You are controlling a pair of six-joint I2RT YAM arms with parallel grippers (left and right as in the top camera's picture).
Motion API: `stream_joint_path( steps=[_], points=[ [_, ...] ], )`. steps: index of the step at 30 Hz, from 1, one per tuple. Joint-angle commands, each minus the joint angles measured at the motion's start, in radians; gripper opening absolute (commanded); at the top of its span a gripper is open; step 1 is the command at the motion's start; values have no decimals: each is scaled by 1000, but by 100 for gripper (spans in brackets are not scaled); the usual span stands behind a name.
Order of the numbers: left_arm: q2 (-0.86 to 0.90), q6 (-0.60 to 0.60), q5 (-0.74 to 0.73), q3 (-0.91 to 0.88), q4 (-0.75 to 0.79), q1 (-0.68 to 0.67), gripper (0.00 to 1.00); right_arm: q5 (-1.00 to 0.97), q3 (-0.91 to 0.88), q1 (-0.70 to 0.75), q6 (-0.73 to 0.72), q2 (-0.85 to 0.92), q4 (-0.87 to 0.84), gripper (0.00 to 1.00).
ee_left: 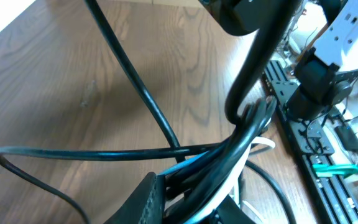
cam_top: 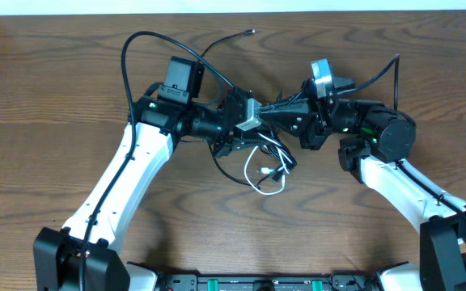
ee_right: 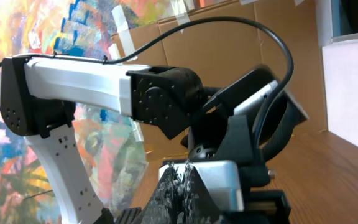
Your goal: Untangle cables
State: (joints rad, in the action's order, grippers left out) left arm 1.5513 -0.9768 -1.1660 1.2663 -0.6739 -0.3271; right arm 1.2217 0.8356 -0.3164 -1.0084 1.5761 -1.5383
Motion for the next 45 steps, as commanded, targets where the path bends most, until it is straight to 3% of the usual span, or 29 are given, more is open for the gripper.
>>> stream_joint_path(
  steps=[1,9,16,18,21,26,37,41,45],
  points=[
    [3,-10,-27,0,1,-26,11,-7,21,-13,-8,-13,-37,2],
    [3,-10,-27,0,1,-26,8,-6,21,-13,-8,-13,-37,4],
    [3,-5,114,0,5,-25,7,-6,21,0,-8,-13,-37,36],
    [3,-5,139,0,7,-23,8,-6,21,8,-8,-13,-37,57],
    [3,81,197,0,54,1,7,-6,21,22,-8,-13,-37,99],
    [3,344,226,0,195,97,7,-6,21,37,-8,-13,-5,99],
    [1,944,226,0,404,307,7,-46,21,75,64,-13,415,99],
    [1,1043,239,0,429,303,8,-57,21,62,64,-13,428,99],
    [1,1127,285,0,433,277,7,-21,21,16,199,-13,417,99]
  ],
)
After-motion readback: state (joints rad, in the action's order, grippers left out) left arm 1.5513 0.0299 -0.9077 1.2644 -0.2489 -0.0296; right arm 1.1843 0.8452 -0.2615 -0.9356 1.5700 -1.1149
